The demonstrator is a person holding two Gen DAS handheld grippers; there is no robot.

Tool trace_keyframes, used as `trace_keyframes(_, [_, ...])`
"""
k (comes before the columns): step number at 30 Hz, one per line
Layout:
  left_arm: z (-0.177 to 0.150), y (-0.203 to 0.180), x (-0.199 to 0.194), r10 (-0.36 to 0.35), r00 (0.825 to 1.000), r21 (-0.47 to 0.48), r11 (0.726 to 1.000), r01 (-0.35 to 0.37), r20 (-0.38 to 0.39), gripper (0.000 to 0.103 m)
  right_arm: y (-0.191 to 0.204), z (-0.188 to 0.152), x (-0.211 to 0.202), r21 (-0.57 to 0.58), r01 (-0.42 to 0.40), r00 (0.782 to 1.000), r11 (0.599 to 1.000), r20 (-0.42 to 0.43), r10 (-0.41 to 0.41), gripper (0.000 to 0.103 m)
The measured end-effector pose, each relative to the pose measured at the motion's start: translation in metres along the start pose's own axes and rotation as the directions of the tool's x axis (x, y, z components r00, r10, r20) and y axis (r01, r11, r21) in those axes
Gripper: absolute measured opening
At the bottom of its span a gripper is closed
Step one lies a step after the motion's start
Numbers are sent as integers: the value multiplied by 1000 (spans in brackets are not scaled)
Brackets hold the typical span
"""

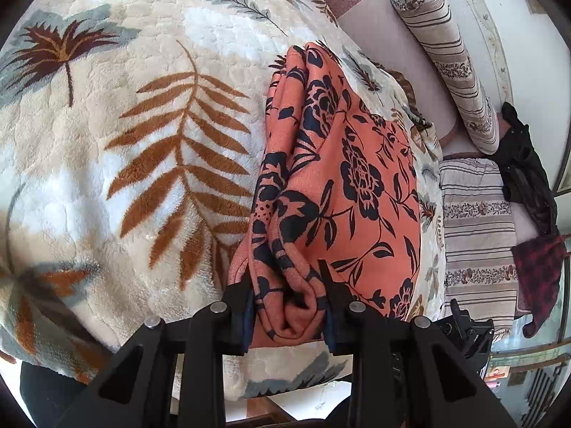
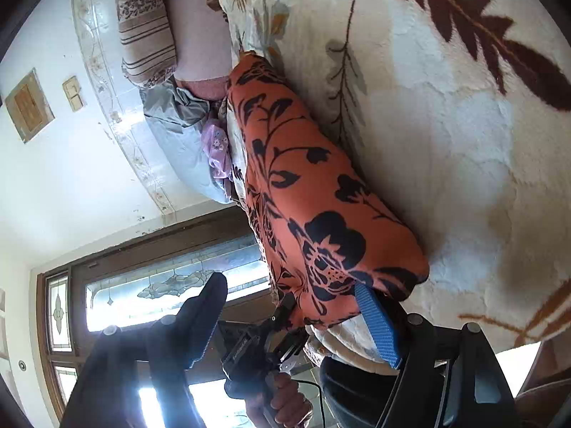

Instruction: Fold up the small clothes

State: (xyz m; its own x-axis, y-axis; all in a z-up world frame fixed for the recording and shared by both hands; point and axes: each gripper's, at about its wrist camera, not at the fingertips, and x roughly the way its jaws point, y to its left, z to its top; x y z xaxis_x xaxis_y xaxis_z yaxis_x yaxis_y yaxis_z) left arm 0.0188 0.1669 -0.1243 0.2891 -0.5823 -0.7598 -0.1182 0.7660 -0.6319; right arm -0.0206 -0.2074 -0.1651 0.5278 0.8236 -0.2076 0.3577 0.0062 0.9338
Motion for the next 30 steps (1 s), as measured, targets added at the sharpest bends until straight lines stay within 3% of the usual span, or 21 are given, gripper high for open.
trace_keyframes(4, [-1,-1,-1,7,1000,5,1000,-7,2,31,-11,-5,-5,13,35,999,999,18,-35,82])
trace_keyframes(11, [0,-6,0,20,1000,3,1000,-20,-2,31,-23,9,12,102,6,1000,995,29,-9,82])
trace_keyframes(14, [0,-10,-2,24,1000,23,999,-24,4,31,-14,6,17,46,-11,1000,999,24,10,80])
trace_keyframes(15, [0,-12,-3,28,1000,31,999,-28,5,31,-9,7,19,13,-10,1000,1000,25,10,74])
trace_keyframes(16, [0,-14,-3,30,1000,39,999,-30,6,31,-6,8,20,-26,6,1000,1000,28,-5,57])
trace_keyframes(18, [-1,-19,-5,27,1000,58,998,-27,10,30,-9,13,22,-52,67,997,996,47,-65,41])
trace_keyframes(22, [-2,-29,-9,39,999,85,996,-40,21,24,-20,20,25,-29,91,995,995,43,-90,27])
trace_keyframes(24, [-4,-37,-18,-4,999,78,997,0,44,22,-7,18,19,-70,64,997,996,37,-61,14])
trace_keyframes(28, [-16,-53,-36,-167,982,125,980,155,93,23,10,28,-13,-102,-60,994,993,80,68,13])
trace_keyframes(29, [-20,-49,-28,-186,979,124,977,175,86,24,3,34,-14,-68,-84,994,994,68,88,14])
trace_keyframes(30, [-23,-41,-12,-165,985,111,981,159,46,27,-8,38,-13,-27,-57,996,998,63,58,16])
